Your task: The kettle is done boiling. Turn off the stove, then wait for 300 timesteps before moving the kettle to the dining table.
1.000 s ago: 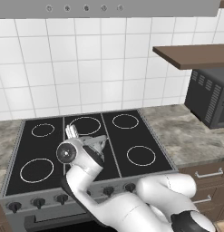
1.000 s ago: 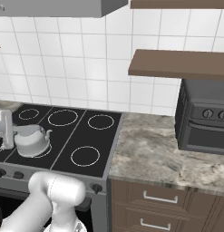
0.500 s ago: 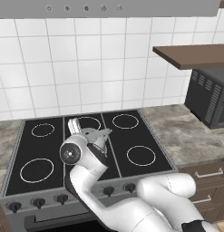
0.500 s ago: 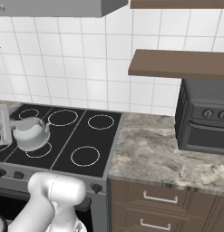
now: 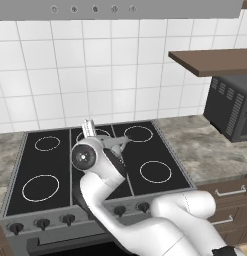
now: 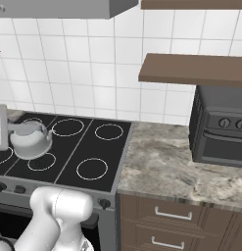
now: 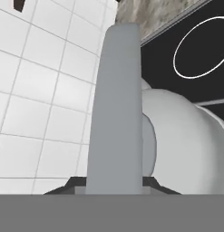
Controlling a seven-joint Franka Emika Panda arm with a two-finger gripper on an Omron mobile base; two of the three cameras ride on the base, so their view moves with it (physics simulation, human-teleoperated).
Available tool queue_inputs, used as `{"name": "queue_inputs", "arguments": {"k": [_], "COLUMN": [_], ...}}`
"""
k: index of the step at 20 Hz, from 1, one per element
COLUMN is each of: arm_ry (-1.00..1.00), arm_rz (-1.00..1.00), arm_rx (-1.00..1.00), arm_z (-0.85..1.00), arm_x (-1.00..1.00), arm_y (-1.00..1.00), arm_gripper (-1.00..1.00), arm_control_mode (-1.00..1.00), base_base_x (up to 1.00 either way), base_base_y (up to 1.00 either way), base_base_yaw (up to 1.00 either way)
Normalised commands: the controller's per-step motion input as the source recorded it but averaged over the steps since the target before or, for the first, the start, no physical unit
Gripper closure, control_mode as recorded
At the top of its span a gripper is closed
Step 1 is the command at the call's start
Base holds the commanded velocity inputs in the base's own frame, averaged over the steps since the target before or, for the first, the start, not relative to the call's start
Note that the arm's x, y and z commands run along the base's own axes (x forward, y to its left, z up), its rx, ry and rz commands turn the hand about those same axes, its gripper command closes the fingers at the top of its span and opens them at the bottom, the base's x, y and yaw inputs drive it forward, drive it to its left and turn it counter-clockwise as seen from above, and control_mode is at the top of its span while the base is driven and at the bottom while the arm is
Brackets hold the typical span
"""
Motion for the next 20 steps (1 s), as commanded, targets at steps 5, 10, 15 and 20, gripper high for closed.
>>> {"name": "queue_inputs", "arguments": {"k": [5, 10, 15, 20], "arm_ry": [0.00, -0.01, -0.01, 0.00], "arm_rz": [-0.08, -0.06, -0.03, 0.00], "arm_rx": [0.07, 0.05, 0.03, 0.00], "arm_z": [0.38, 0.36, 0.28, 0.00], "arm_x": [-0.29, -0.25, -0.14, 0.00], "arm_y": [-0.13, -0.10, -0.06, 0.01], "arm_gripper": [1.00, 1.00, 1.00, 1.00], "arm_control_mode": [-1.00, -1.00, -1.00, -1.00], "base_base_x": [0.00, 0.00, 0.00, 0.00], "base_base_y": [0.00, 0.00, 0.00, 0.00], "base_base_yaw": [0.00, 0.00, 0.00, 0.00]}}
